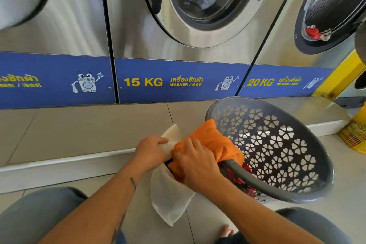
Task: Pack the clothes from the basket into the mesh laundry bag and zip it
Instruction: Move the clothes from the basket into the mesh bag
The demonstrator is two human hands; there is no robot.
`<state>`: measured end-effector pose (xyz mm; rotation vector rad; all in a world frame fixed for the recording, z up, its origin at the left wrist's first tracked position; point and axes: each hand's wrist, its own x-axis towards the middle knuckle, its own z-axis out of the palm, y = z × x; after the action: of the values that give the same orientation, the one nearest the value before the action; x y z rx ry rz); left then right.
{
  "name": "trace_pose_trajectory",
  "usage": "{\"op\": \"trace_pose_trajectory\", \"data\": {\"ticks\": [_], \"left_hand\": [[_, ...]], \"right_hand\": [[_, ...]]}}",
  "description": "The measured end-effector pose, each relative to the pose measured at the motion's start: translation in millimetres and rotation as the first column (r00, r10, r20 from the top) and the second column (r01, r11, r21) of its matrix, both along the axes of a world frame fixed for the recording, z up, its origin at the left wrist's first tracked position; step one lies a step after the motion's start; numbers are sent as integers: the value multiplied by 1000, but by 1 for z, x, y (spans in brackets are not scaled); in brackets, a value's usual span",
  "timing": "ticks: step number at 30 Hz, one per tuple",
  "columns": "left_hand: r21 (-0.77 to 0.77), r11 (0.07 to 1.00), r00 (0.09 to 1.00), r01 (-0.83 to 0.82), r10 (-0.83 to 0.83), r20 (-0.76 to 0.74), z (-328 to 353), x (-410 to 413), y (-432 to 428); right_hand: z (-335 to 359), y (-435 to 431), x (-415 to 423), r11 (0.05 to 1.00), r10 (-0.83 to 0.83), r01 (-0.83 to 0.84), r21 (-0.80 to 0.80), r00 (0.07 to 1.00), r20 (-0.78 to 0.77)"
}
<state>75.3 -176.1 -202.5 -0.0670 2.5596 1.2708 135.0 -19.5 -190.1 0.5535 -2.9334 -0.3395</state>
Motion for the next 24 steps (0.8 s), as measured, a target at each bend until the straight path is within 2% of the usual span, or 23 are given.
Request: {"op": "trace_pose_trajectory", "data": {"ticks": [3,8,9,11,13,15,18,24], "left_hand": [[-36,999,1000,-6,5,-10,-4,-1,-5],[-30,999,1000,-19,19,7,-8,-4,-8],[-22,999,999,-31,31,11,-9,-6,-8],[-6,999,999,-44,44,21,-11,-9,-8],[10,999,998,-49,49,33,-13,-10,-8],[16,999,998,-46,45,31,-13,-10,-8],[10,999,999,-35,35,22,-12,-10,-7],[0,1000,999,-30,30,29,-13,-9,-10]], "right_hand": [[-17,4,-7,998,-68,69,-5,988,139],[-6,5,-13,982,-41,97,-161,947,320],[4,4,-12,978,-21,84,-190,950,313],[26,3,-12,986,8,23,-164,983,183],[41,12,-12,996,-72,79,-51,990,121],[41,24,-14,978,-202,190,83,965,167],[25,31,-16,945,-264,232,230,957,120],[14,31,-25,972,-225,227,53,973,-44]]}}
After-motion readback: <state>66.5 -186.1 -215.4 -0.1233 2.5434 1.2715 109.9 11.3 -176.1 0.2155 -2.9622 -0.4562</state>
